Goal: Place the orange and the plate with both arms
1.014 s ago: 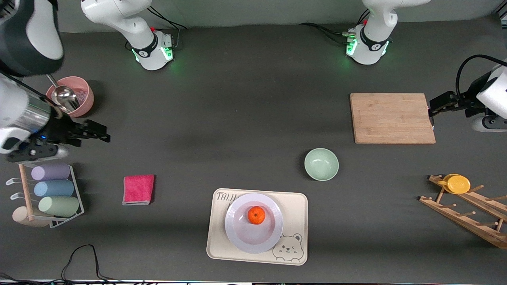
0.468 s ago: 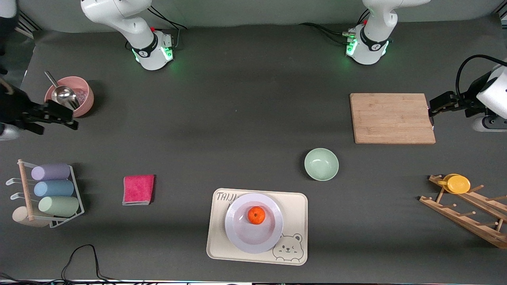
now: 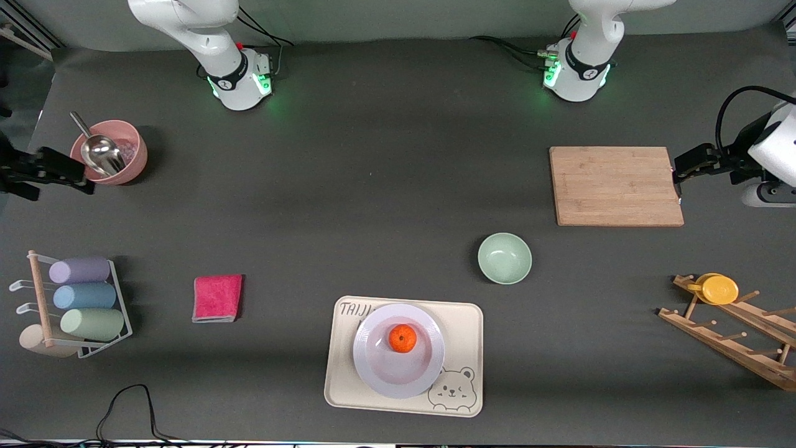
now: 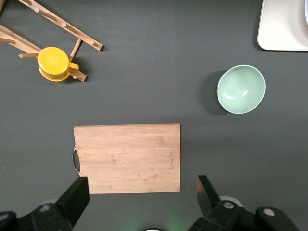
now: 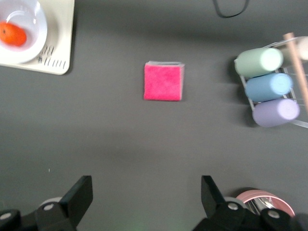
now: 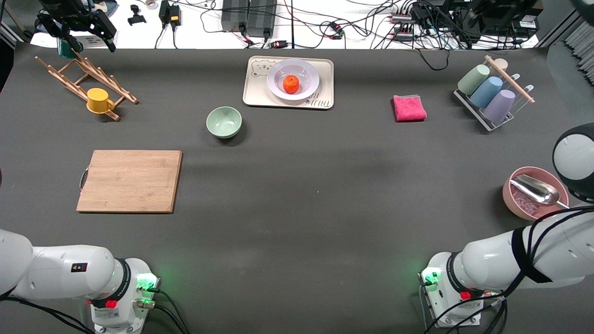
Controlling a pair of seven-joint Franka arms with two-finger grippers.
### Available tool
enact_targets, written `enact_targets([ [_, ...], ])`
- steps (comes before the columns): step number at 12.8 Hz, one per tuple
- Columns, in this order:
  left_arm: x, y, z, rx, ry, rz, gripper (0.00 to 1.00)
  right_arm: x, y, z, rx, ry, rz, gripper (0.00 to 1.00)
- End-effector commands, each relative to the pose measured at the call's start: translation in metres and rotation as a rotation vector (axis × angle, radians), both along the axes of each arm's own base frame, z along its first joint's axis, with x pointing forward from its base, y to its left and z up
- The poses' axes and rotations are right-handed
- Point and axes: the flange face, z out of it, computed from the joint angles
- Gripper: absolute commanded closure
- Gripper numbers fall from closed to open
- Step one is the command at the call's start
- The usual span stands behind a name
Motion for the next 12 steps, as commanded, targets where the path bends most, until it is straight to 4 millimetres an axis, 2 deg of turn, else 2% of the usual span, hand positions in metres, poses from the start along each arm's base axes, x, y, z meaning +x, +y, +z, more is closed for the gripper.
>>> enact_targets([
  [1,-0.002,-0.002,0.005,-0.008,0.000,-0.002,0.00,-0.003,0.015,-0.038,-0.011,0.017,0.014,0.00],
  [3,-0.002,-0.003,0.005,-0.008,-0.001,-0.002,0.00,-0.006,0.021,-0.050,0.036,0.016,-0.009,0.00],
  [4,-0.002,-0.003,0.005,-0.008,-0.001,-0.002,0.00,-0.006,0.019,-0.049,0.064,0.016,-0.020,0.00],
  [8,-0.002,-0.003,0.005,-0.008,-0.001,-0.002,0.00,-0.005,-0.004,-0.032,0.191,0.013,-0.064,0.00],
  [10,-0.002,-0.004,0.004,-0.008,0.000,-0.003,0.00,-0.005,-0.006,-0.033,0.165,0.017,-0.064,0.00],
  [12,-0.002,-0.003,0.005,-0.008,-0.001,-0.002,0.00,-0.006,-0.013,-0.033,0.037,0.009,-0.049,0.00],
])
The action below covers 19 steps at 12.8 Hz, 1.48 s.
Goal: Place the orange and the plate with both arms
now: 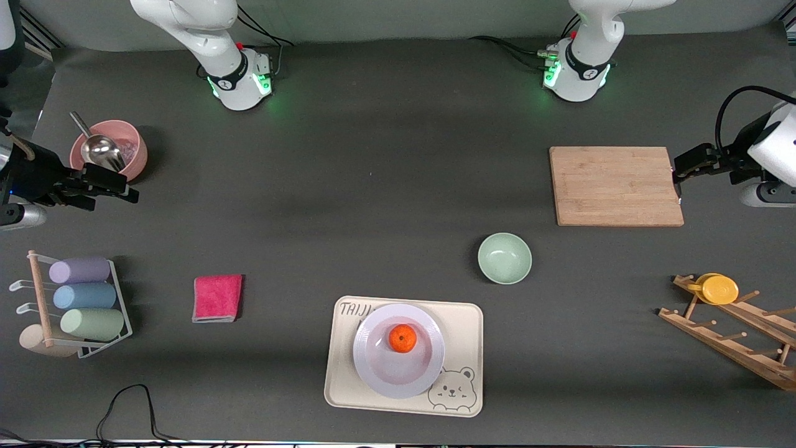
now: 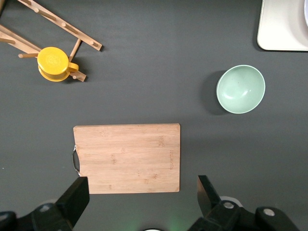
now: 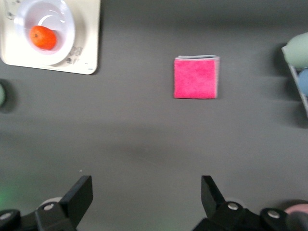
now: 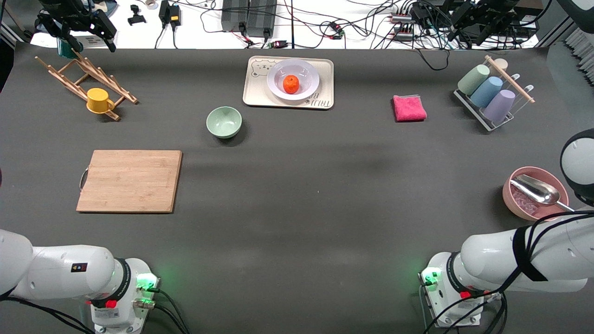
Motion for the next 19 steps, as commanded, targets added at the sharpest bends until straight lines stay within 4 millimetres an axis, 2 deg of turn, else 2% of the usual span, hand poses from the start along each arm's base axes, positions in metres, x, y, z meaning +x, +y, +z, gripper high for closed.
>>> enact_targets([
  [1,-0.002,-0.002,0.005,-0.007,-0.001,-0.001,0.00,-0.006,-0.001,0.006,-0.090,0.000,0.011,0.00],
  [3,-0.002,-0.003,0.005,-0.007,-0.001,-0.003,0.00,-0.010,-0.005,0.014,-0.104,-0.012,0.008,0.00],
  [7,-0.002,-0.003,0.004,-0.007,0.000,-0.003,0.00,-0.013,-0.030,0.019,-0.179,-0.020,-0.012,0.00],
  [8,-0.002,-0.002,0.005,-0.007,-0.001,-0.001,0.00,-0.012,-0.036,0.024,-0.196,-0.029,-0.019,0.00],
  [10,-0.002,-0.003,0.004,-0.007,0.002,-0.003,0.00,-0.008,-0.048,0.047,-0.194,-0.070,-0.047,0.00],
  [14,-0.002,-0.004,0.005,-0.009,-0.001,-0.003,0.00,-0.006,-0.037,0.050,-0.197,-0.077,-0.042,0.00],
  [17,-0.001,-0.004,0.004,-0.008,0.001,0.005,0.00,-0.007,-0.056,0.054,-0.203,-0.080,-0.093,0.00],
  [19,-0.002,-0.004,0.005,-0.008,-0.001,0.006,0.00,-0.005,-0.050,0.053,-0.205,-0.079,-0.084,0.00],
])
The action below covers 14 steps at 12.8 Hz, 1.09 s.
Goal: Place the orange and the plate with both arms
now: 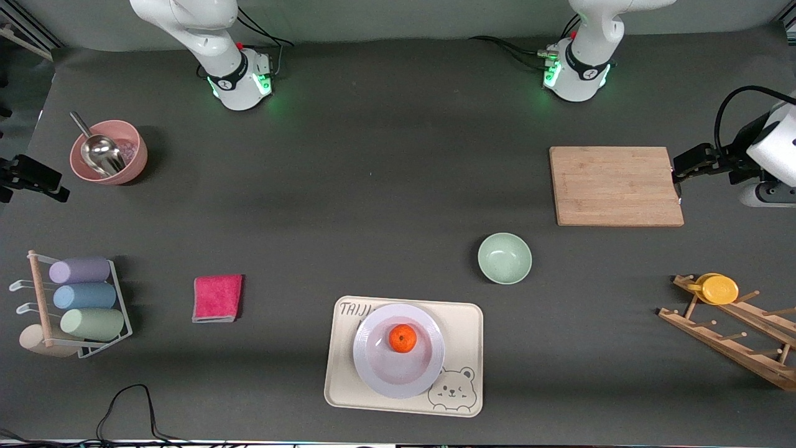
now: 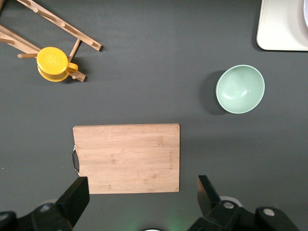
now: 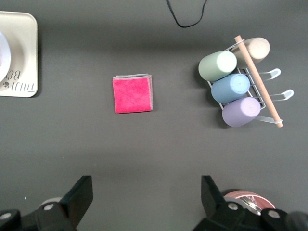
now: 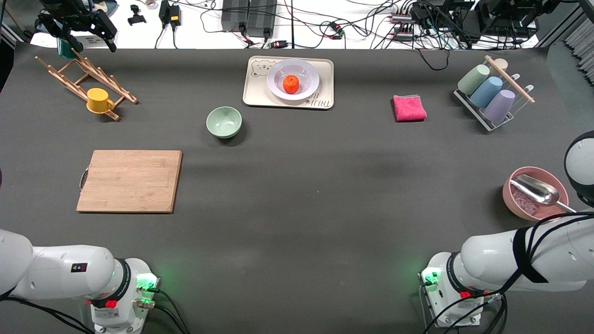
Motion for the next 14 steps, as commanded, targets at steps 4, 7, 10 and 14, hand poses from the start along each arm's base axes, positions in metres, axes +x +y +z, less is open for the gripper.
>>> enact_targets([
  [4,-0.0017,-0.0021,0.0046,-0.008,0.001,0.007,0.00,0.0020,0.0037,0.0045,-0.022,0.010,-0.017,0.00],
  [7,-0.0017,-0.0021,0.0046,-0.008,0.001,0.007,0.00,0.0024,0.0076,0.0031,-0.022,0.013,-0.011,0.00],
  [10,-0.0019,-0.0021,0.0045,-0.007,0.002,0.007,0.00,0.0025,0.0085,0.0024,-0.023,0.014,-0.009,0.00],
  [14,-0.0019,-0.0013,0.0045,-0.007,0.002,0.009,0.00,0.0025,0.0081,-0.0012,-0.018,0.022,-0.007,0.00],
])
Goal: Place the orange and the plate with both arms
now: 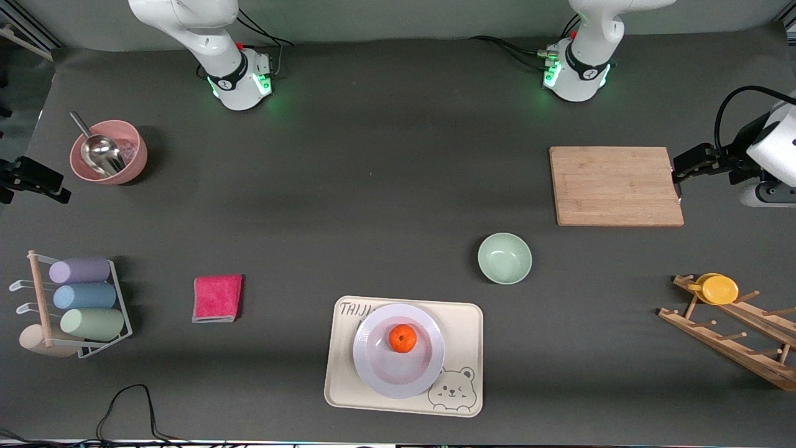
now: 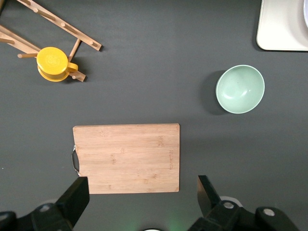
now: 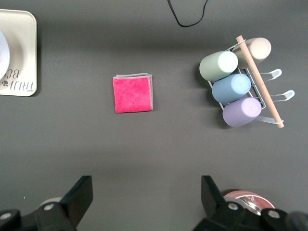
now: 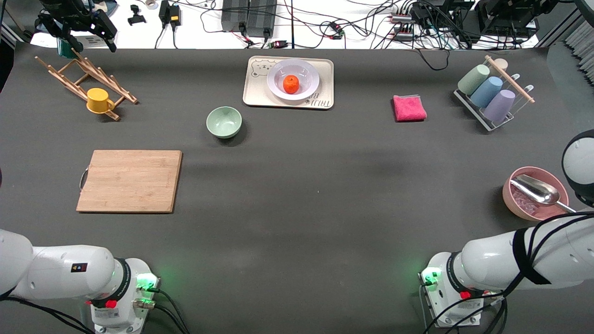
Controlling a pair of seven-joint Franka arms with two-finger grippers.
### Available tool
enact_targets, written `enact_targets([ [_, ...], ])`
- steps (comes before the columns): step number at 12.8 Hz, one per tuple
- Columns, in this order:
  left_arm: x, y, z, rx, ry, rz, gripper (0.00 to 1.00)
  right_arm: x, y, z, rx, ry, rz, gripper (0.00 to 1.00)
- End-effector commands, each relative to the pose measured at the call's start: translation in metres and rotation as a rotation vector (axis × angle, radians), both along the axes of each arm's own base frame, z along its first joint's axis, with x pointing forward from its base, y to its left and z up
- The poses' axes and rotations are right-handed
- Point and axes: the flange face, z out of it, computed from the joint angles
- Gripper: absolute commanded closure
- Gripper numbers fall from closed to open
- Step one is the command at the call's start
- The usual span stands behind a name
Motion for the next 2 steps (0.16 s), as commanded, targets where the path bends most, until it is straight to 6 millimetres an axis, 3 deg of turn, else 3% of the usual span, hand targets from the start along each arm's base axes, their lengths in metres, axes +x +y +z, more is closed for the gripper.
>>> enact_targets([
  [1,-0.0019,-0.0021,0.0045,-0.007,0.002,0.007,0.00,0.0009,0.0010,0.0005,-0.010,0.017,-0.016,0.00],
  [2,-0.0017,-0.0021,0.0047,-0.007,0.001,0.007,0.00,0.0013,0.0001,-0.0011,-0.010,0.020,-0.018,0.00],
])
